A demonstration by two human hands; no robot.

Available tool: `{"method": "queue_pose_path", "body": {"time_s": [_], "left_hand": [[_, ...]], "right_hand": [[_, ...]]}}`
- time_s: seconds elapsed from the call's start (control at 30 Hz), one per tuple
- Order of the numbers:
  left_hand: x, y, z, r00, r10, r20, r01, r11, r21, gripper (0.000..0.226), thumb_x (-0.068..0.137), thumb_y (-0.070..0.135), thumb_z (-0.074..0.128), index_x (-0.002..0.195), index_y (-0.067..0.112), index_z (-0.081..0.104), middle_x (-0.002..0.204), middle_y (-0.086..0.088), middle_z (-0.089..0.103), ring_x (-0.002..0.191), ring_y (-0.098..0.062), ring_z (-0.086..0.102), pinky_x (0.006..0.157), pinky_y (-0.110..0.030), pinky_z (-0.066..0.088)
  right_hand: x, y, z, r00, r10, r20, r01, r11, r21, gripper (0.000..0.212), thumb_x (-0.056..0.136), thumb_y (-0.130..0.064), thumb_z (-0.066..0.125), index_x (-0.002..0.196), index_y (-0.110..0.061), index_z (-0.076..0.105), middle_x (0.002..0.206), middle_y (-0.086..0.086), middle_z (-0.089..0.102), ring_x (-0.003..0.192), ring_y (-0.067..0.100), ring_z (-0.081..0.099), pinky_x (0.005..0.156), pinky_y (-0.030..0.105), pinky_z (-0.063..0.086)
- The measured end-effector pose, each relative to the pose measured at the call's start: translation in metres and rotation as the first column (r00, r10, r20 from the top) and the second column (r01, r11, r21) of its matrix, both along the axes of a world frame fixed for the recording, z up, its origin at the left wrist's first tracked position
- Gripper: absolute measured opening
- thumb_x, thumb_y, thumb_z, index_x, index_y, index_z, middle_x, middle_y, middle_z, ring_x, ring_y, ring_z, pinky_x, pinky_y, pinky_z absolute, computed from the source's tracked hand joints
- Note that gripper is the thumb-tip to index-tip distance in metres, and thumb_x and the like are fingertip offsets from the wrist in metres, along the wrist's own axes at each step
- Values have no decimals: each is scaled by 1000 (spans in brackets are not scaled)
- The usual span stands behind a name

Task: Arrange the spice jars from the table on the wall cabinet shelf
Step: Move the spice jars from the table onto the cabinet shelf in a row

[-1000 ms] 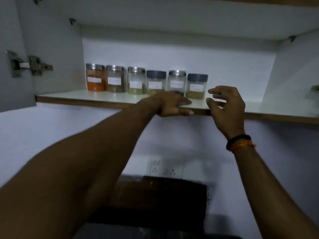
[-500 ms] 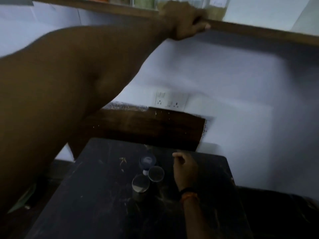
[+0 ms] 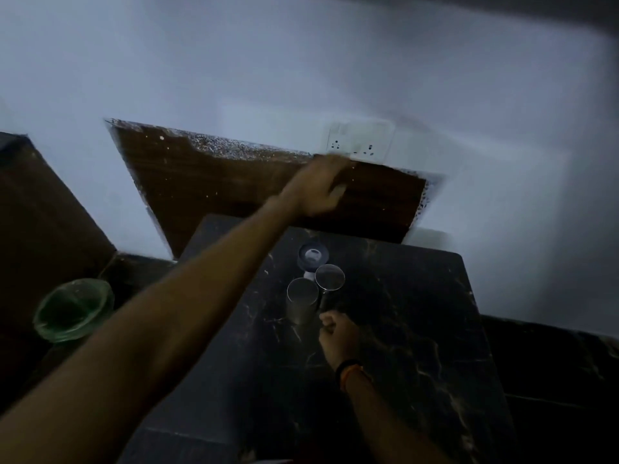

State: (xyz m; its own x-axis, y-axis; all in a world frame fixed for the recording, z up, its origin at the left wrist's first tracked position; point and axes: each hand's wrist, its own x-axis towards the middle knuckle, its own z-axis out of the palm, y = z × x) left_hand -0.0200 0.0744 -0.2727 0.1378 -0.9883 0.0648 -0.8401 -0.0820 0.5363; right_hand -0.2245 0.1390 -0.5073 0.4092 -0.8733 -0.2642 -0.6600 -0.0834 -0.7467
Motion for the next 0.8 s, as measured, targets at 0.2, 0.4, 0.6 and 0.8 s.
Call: {"method": "queue_pose_path", "body": {"time_s": [0.2,0.4,0.6,0.8], "left_hand": [[-1,89,-142,945,215,-246,-156,958,241,57,87,10,69,139,7,48,138,-15,54,127,-29,53,98,-30,40],[-8,128,-200,760,496,-419,-338,853,397,45,92,1,55,136,9,50,131,-15,59,119,-29,57,101,-43,48],[-13,139,-221,593,582,-557,-383,812,441,39,93,-8,48,125,12,55,112,-9,60,105,-28,60,87,-39,53],[-14,142,-232,463,595,-657,-386,803,454,48,91,-13,47,134,6,52,122,-11,59,117,-31,58,101,-50,49]], "right_hand": [[-8,9,-18,998,-31,-50,31,1000,5,32,89,-3,60,115,-19,70,112,0,68,108,19,66,97,37,54],[15,-2,-7,989,136,-56,-144,973,-179,57,86,-18,72,140,-22,54,141,3,50,129,23,52,108,43,47],[47,-10,-2,926,227,-300,-344,837,-427,75,80,-41,74,146,-22,45,147,2,47,135,29,41,108,46,38],[66,-26,-1,840,266,-474,-460,812,-359,95,81,-55,71,158,-23,24,163,5,29,152,35,15,121,56,21]]}}
